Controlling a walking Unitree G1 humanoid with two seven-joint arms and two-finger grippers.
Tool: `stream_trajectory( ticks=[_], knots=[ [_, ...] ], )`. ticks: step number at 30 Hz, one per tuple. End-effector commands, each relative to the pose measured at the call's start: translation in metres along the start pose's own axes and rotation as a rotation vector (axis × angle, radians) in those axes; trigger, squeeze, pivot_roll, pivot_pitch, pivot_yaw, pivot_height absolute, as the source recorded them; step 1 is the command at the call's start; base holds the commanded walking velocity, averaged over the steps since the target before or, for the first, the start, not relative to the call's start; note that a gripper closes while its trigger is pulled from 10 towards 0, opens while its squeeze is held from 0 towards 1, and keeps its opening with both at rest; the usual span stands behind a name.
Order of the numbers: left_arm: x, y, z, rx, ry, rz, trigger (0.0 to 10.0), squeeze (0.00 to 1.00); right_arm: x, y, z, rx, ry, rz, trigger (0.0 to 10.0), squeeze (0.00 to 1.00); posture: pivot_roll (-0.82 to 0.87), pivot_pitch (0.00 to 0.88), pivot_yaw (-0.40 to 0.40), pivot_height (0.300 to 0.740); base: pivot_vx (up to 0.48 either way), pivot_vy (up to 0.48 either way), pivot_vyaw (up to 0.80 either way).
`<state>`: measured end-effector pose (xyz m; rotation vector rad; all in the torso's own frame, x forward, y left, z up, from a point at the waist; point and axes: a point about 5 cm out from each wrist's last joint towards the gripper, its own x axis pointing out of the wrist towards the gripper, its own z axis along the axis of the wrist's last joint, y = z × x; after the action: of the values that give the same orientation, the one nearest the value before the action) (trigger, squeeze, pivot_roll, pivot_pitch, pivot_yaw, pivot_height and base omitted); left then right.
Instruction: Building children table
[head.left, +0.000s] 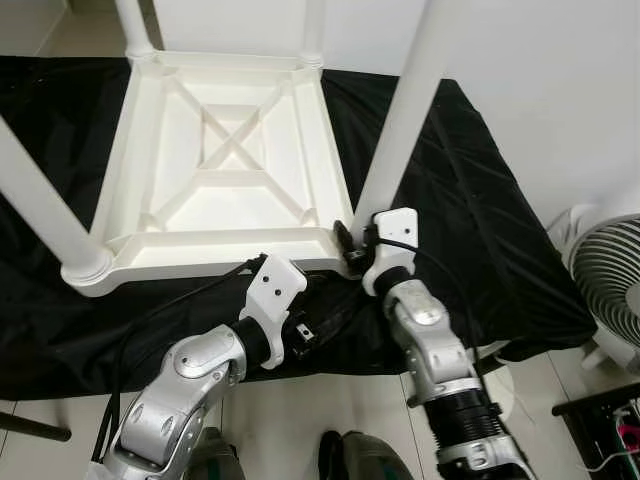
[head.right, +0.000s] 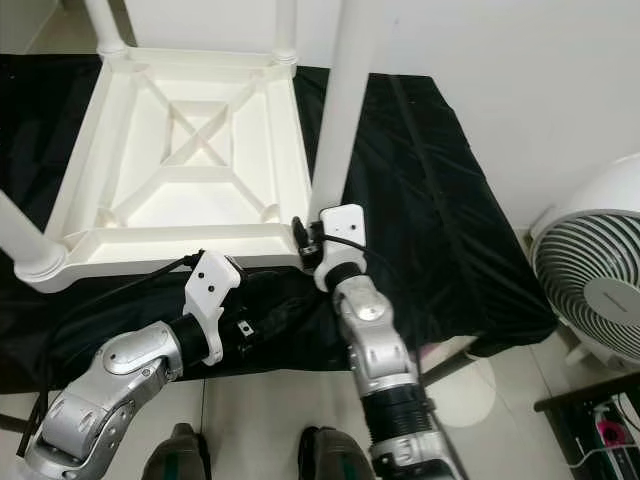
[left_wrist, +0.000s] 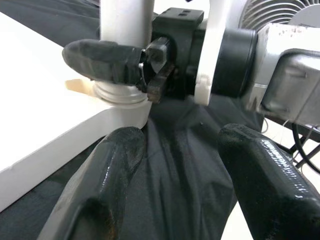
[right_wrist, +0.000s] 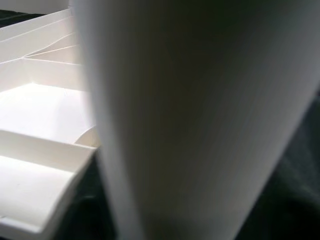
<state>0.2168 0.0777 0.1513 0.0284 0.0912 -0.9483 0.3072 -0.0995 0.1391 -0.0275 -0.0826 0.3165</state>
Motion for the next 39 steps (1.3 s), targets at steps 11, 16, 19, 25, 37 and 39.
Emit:
stream_trajectory(
  ticks=[11,16,19,25,37,39],
  knots=[
    [-0.002,0.000,0.000,-0.001,0.004,0.034,10.0,0.00,-0.006,-0.025,0.002,-0.068,0.012,0.228,10.0,0.00,0.06,0.089,-0.075,0.740,0.000,0.000,0.00],
    [-0.003,0.001,-0.001,0.002,0.011,0.028,10.0,0.00,-0.011,-0.034,0.004,-0.139,0.025,0.451,10.0,0.00,0.06,0.084,-0.064,0.740,0.000,0.000,0.00],
    [-0.003,0.001,-0.001,0.003,0.012,0.025,10.0,0.00,-0.012,-0.036,0.002,-0.147,0.035,0.501,10.0,0.00,0.06,0.082,-0.060,0.740,0.000,0.000,0.00],
    [-0.004,0.001,-0.001,0.007,0.013,0.025,10.0,0.00,-0.011,-0.045,-0.005,-0.139,0.051,0.560,0.0,0.00,0.07,0.085,-0.063,0.740,0.000,0.000,0.00],
    [-0.006,0.000,0.000,0.001,0.009,0.045,10.0,0.00,-0.008,-0.051,-0.013,-0.136,0.083,0.417,0.0,0.00,0.08,0.101,-0.073,0.740,0.000,0.000,0.00],
    [-0.007,0.000,0.000,0.000,0.008,0.047,10.0,0.00,-0.007,-0.051,-0.014,-0.133,0.083,0.373,0.0,0.00,0.08,0.102,-0.072,0.740,0.000,0.000,0.00]
  ],
)
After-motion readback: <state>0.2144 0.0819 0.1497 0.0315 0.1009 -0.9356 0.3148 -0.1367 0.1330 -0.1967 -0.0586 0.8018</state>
